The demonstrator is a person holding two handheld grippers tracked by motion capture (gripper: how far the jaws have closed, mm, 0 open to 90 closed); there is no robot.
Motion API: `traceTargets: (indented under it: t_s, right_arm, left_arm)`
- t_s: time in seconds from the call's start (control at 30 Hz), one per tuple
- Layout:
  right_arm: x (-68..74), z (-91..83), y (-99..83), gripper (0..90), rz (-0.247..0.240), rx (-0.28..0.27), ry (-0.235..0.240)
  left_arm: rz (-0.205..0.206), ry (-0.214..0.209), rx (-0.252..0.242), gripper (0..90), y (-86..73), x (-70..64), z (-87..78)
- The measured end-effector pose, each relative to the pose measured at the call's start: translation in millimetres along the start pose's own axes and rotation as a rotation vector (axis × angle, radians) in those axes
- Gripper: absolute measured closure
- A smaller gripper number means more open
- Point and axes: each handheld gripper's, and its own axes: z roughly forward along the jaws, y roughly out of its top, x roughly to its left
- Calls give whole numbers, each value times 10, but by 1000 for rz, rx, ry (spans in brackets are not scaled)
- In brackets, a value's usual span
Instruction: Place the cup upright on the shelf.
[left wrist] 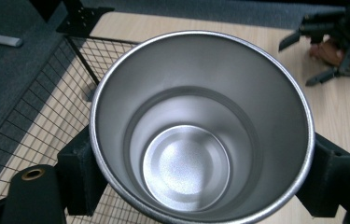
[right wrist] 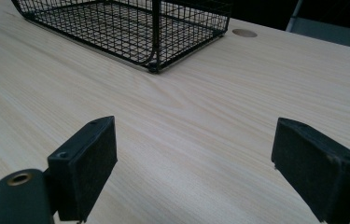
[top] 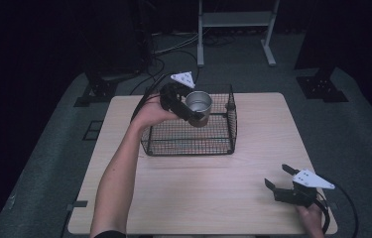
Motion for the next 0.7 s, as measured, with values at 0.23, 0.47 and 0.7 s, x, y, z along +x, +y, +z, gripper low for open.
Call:
traceTargets:
  t_s: [0.23, 0.47, 0.7]
  right_arm:
    - [-2, 0, 0, 134, 0, -1, 3]
    - [-8, 2, -1, 135, 0, -4, 6]
    - [-14, -2, -2, 135, 2, -4, 11]
  left_arm:
    - [-30, 19, 15, 179, -34, 147, 131]
    - [-70, 13, 71, 179, -138, 289, 352]
    - [-93, 25, 93, 179, -200, 363, 520]
